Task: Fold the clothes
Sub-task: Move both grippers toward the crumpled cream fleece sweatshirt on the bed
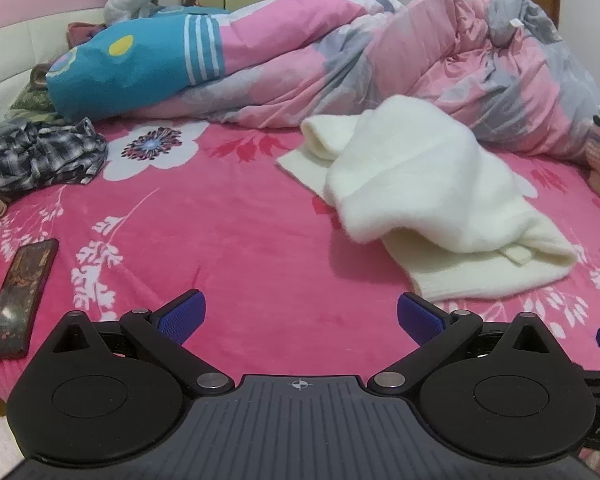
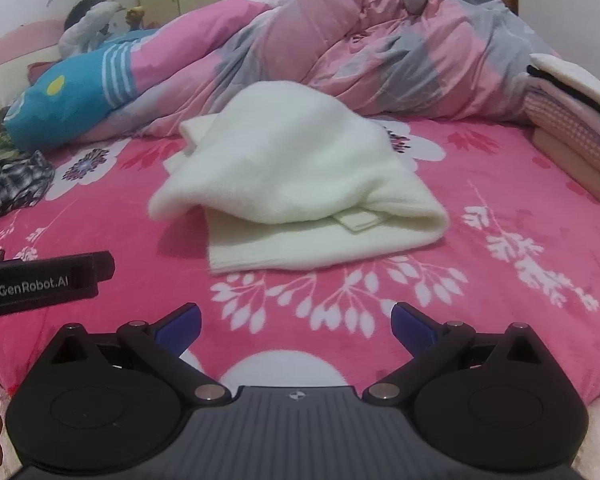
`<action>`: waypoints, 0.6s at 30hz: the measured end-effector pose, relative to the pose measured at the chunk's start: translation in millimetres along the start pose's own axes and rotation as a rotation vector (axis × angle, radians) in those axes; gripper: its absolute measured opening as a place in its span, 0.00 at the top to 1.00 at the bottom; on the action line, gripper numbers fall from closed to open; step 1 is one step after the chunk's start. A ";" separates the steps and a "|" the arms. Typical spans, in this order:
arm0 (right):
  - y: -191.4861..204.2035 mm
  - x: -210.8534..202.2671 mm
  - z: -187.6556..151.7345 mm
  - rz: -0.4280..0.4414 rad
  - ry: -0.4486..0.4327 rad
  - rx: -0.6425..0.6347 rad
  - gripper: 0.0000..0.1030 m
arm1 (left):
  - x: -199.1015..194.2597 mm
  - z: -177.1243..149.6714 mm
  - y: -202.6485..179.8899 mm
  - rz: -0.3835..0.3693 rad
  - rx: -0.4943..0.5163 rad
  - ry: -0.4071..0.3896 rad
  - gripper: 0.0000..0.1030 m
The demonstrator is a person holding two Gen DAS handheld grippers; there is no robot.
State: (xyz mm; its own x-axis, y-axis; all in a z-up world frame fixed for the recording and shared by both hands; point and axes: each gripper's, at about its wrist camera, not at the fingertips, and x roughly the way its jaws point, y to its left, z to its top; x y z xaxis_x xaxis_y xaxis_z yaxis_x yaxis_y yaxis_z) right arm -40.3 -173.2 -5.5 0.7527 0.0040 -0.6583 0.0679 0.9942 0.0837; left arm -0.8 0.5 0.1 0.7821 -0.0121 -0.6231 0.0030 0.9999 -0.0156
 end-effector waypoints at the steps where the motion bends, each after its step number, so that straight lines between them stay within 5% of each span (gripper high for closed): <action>1: -0.3 -0.5 0.4 -0.003 -0.002 0.000 0.00 | -0.3 -0.2 0.2 0.003 0.003 0.000 0.00; 18: 5.9 -7.6 3.6 -0.074 -0.011 -0.019 0.00 | -9.0 -5.9 -1.3 -0.027 0.022 -0.014 0.00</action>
State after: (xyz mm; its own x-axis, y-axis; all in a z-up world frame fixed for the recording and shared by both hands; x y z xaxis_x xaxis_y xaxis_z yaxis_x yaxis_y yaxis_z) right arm -43.3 -167.7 2.7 0.7531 -0.0702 -0.6542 0.1107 0.9936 0.0209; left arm -11.5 -0.8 1.1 0.7899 -0.0392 -0.6119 0.0382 0.9992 -0.0146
